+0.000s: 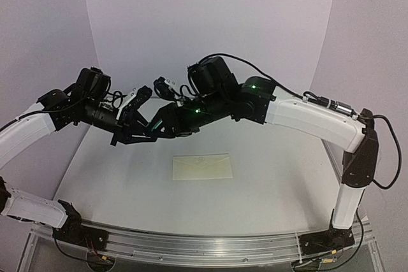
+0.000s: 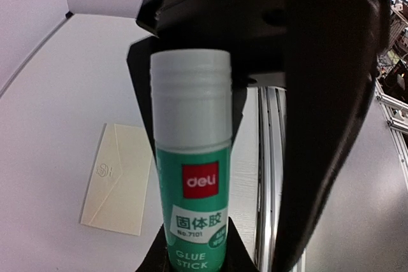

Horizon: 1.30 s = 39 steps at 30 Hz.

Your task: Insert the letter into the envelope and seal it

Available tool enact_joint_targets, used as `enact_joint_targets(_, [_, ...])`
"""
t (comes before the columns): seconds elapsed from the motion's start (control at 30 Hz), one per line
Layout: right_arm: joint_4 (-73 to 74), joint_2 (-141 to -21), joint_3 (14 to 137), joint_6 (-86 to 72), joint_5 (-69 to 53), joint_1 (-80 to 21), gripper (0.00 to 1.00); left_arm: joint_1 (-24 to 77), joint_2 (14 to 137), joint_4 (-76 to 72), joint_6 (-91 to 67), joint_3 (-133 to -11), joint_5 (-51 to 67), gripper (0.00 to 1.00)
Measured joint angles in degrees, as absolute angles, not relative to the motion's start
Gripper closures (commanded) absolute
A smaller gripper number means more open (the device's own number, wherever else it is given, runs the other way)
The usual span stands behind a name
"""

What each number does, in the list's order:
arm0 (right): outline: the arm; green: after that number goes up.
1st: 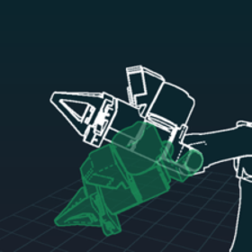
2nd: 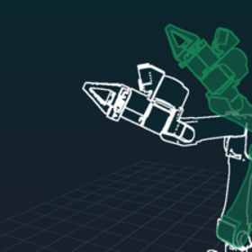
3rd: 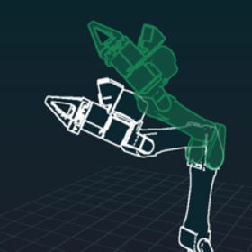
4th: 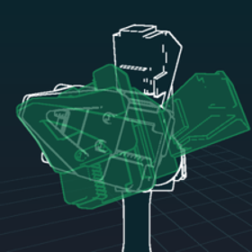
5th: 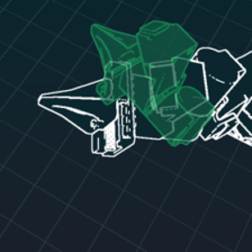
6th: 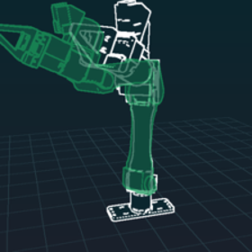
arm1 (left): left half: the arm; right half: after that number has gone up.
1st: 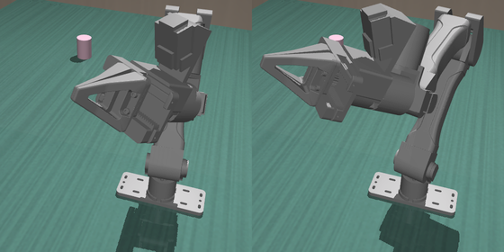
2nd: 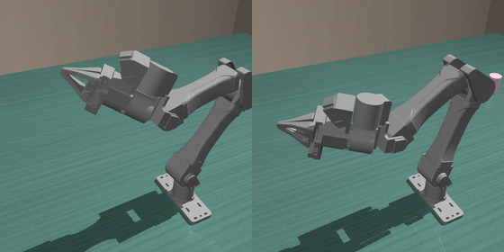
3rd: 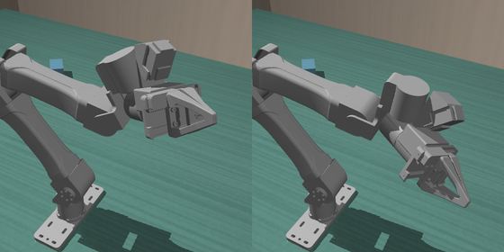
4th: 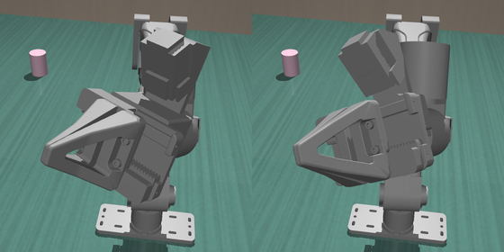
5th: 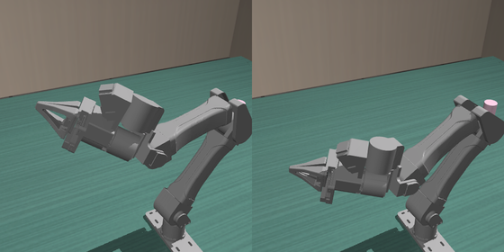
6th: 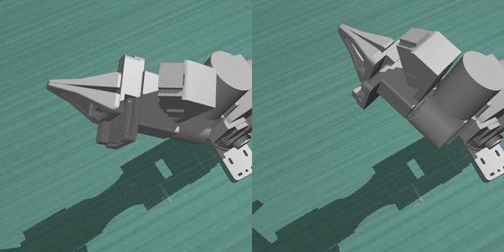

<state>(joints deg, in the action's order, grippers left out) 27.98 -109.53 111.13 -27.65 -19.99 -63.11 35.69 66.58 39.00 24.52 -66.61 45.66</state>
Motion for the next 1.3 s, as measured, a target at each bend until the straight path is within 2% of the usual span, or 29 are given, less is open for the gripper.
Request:
enact_joint_targets(0.07, [27.8, -109.5, 111.1, -27.3, -19.4, -63.6, 0.66, 35.7, 66.5, 37.7, 24.7, -66.6, 46.3, 1.0])
enact_joint_targets(0.37, [24.3, -107.4, 108.1, -28.3, -18.3, -63.7, 0.44, 35.8, 66.4, 34.8, 25.4, -66.6, 47.1, 1.0])
enact_joint_targets(0.67, [18.9, -102.0, 103.1, -28.9, -13.3, -62.6, 0.48, 35.9, 66.4, 32.9, 25.4, -66.6, 48.2, 1.0])
enact_joint_targets(0.73, [17.4, -101.9, 103.2, -28.8, -13.3, -62.3, 0.53, 36.0, 66.4, 32.9, 25.4, -66.6, 48.3, 1.0])
enact_joint_targets(0.8, [16.6, -102.0, 103.3, -28.7, -13.5, -62.2, 0.67, 36.0, 66.4, 32.9, 25.4, -66.6, 48.4, 1.0])
enact_joint_targets(1.03, [16.2, -102.7, 103.7, -28.3, -13.5, -62.1, 1.0, 35.8, 66.3, 33.5, 24.4, -66.6, 48.0, 1.0])
enact_joint_targets(1.07, [16.4, -102.8, 103.7, -28.3, -13.6, -62.1, 1.0, 35.7, 66.3, 33.5, 24.2, -66.6, 47.8, 0.97])
enact_joint_targets(1.1, [16.7, -102.8, 103.7, -28.3, -13.7, -62.0, 1.0, 35.6, 66.3, 33.5, 24.2, -66.6, 47.6, 0.85])
enact_joint_targets(1.13, [16.7, -102.8, 103.7, -28.4, -13.7, -62.0, 1.0, 35.5, 66.3, 33.5, 24.0, -66.6, 47.5, 0.65])
enact_joint_targets(1.17, [16.6, -102.8, 103.7, -28.5, -13.6, -62.0, 1.0, 35.5, 66.3, 33.4, 23.9, -66.6, 47.3, 0.36])
enact_joint_targets(1.2, [16.5, -102.8, 103.7, -28.6, -13.5, -61.9, 1.0, 35.6, 66.3, 33.1, 23.8, -66.6, 47.2, 0.02])
enact_joint_targets(1.3, [15.5, -102.5, 102.3, -29.2, -12.0, -61.5, 1.0, 35.7, 66.3, 32.0, 22.9, -66.6, 46.4, 0.0])
